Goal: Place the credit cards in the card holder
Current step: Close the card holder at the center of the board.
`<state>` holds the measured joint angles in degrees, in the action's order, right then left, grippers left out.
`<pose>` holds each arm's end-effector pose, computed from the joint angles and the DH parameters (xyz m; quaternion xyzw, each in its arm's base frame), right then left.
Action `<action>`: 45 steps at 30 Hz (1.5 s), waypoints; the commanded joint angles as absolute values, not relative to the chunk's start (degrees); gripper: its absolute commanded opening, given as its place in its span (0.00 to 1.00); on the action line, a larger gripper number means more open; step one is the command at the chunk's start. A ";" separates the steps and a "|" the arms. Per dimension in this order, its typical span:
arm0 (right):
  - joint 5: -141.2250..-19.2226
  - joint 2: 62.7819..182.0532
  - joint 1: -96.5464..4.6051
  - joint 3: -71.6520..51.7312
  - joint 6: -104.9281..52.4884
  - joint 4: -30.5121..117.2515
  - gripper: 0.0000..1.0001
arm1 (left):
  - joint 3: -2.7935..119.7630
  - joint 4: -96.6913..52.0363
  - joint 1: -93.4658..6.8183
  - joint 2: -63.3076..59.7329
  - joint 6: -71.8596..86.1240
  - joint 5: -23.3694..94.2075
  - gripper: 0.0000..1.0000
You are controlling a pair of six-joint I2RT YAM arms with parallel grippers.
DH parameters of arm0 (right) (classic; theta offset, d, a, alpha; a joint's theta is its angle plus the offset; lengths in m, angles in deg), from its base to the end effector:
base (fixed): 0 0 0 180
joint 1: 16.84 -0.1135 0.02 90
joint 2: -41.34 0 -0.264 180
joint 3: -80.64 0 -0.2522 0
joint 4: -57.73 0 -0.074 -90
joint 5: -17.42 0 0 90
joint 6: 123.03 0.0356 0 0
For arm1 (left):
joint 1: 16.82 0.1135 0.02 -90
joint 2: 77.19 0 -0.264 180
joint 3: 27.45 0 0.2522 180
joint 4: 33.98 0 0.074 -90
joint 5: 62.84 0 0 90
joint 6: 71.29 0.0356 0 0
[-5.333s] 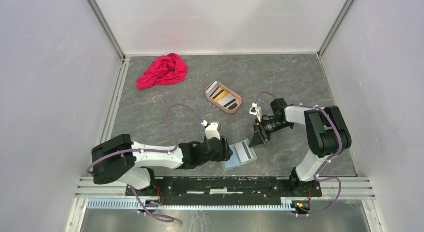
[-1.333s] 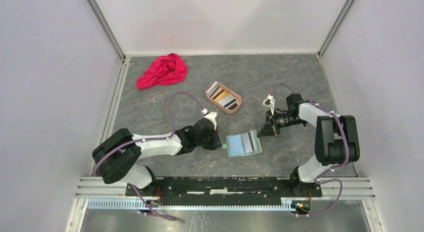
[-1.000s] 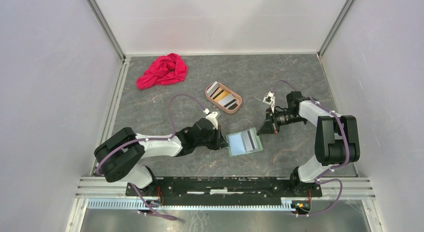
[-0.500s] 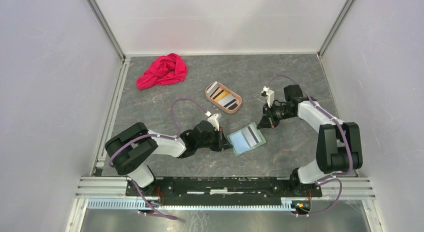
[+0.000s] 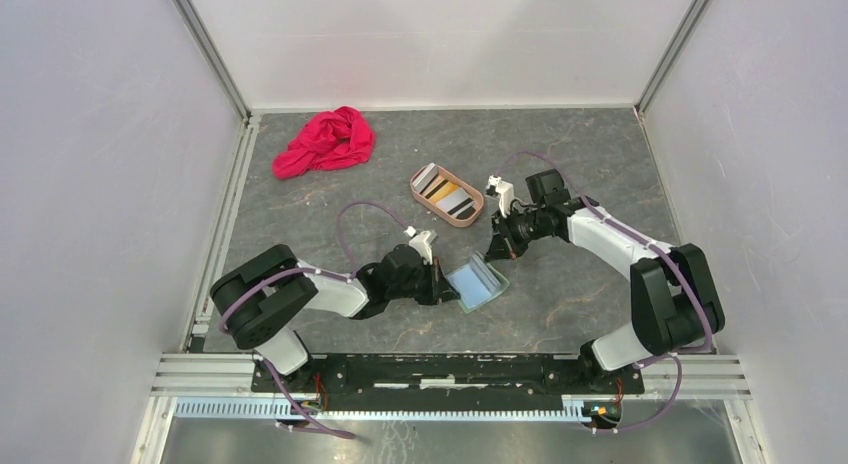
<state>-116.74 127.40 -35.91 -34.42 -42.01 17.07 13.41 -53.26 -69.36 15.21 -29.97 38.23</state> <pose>0.2605 0.1163 0.1983 -0.3067 0.8497 0.3830 0.1930 0.1649 -0.2264 0.1216 0.0759 0.8696 -0.4250 0.2397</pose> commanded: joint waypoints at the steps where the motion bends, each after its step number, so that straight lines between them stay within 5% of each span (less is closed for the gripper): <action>1: -118.97 127.64 -37.46 -32.77 -38.31 19.88 0.04 | 12.39 -55.21 -68.73 14.47 -31.74 37.25 0.02; 25: -131.33 131.29 -45.57 -35.85 -41.39 25.20 0.34 | 8.35 -54.94 -68.24 10.01 -33.79 34.74 0.02; 32: -134.65 130.94 -44.50 -21.84 -67.50 3.17 0.22 | 7.99 -54.97 -68.16 9.78 -33.93 34.55 0.02; 37: -136.15 119.71 -36.80 -26.62 -74.60 2.45 0.21 | 8.16 -55.09 -68.09 10.37 -33.67 34.81 0.02; 41: -114.00 113.59 -29.48 -37.44 -60.65 19.64 0.00 | 8.11 -55.11 -68.06 10.35 -33.58 34.76 0.02; 45: -100.32 118.76 -29.21 -40.36 -58.16 22.26 0.00 | 8.28 -55.18 -68.04 10.73 -33.45 35.11 0.02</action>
